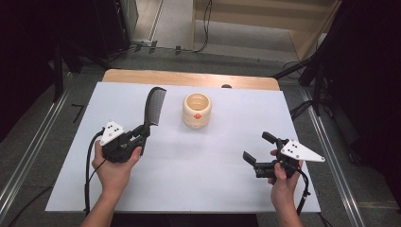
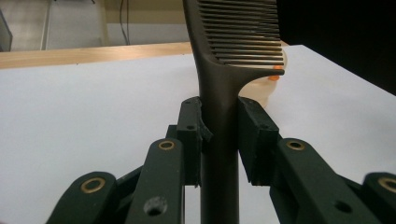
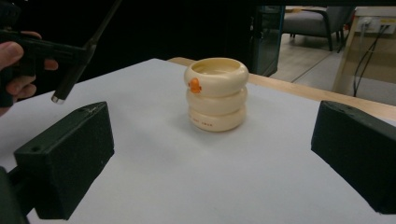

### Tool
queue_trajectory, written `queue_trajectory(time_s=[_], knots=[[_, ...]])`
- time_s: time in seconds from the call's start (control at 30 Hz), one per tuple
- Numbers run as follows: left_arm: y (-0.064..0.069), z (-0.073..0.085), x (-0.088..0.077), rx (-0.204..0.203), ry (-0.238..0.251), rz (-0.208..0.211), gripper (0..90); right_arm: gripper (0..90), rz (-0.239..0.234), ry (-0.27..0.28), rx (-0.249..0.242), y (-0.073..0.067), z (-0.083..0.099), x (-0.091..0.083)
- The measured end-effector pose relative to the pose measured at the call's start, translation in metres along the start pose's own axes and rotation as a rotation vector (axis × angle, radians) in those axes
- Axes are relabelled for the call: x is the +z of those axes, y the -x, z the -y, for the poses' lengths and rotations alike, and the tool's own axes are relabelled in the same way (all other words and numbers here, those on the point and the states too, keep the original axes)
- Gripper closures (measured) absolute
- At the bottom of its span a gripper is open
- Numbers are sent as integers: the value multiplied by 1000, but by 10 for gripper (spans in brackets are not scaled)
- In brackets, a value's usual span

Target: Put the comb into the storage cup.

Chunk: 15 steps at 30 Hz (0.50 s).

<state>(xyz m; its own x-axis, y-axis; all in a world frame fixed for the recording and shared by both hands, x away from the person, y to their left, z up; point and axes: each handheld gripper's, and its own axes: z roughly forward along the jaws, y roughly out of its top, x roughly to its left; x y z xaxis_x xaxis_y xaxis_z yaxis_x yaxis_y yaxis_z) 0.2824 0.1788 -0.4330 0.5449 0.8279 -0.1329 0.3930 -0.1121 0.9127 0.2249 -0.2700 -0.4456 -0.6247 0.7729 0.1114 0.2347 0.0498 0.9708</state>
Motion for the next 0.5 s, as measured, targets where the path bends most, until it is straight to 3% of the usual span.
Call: queue_trajectory(time_s=[0.07,0.23,0.5], knots=[[2,1,2,6,-16,27,724,0,-16,1,5,-4,-4,7],[12,6,5,37,-10,45,724,0,-44,-1,16,-13,-17,26],[30,15,7,90,41,89,725,0,-88,13,19,-29,-31,50]])
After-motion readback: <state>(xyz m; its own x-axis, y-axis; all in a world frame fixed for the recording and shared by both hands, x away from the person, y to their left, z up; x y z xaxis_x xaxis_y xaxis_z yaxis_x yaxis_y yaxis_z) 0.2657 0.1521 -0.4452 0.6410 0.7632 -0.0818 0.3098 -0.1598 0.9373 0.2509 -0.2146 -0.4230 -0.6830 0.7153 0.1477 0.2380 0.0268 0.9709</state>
